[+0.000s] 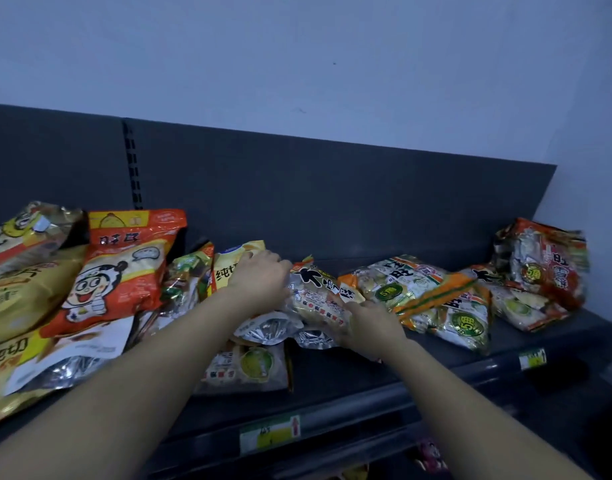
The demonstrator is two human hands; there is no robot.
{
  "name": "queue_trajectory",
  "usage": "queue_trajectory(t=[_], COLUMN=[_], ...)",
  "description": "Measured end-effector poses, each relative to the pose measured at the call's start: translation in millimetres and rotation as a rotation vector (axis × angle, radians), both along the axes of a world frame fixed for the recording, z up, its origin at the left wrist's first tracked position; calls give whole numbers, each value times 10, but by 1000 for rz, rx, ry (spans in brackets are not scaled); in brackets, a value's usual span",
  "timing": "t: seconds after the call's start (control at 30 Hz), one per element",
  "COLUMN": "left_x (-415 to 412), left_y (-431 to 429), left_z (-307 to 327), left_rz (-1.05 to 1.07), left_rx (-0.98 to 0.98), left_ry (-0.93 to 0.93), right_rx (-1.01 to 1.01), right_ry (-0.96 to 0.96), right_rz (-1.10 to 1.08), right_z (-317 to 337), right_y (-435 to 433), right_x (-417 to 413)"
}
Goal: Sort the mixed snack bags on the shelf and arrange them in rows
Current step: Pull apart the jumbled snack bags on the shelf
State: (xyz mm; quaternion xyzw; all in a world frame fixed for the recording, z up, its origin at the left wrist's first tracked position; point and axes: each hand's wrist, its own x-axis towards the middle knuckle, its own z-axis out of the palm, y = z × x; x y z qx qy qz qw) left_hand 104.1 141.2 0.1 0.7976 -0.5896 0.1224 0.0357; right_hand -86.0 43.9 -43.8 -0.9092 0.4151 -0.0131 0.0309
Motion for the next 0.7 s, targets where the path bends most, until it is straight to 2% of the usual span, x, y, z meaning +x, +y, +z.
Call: queue_trajectory(t=[0.2,0.33,0.53,0.6,0.7], left_x=[2,119,291,321,303], left_y=[-457,-740,-1091,-1176,-1278], left_z=[-123,-181,-107,-46,49], left_rz=[-42,-69,-98,-86,-39], left_rx=[242,318,430,375,152], left_ry=[-41,4,212,315,479], right_rx=[28,30,-155,-207,-152], right_ry=[91,139,-80,-176,-388], right_rz=[11,26,90,43,-79], right_z=[-225,-375,-329,-200,22], right_y=[-297,-532,-733,-781,-872], right_x=[92,195,239,207,175])
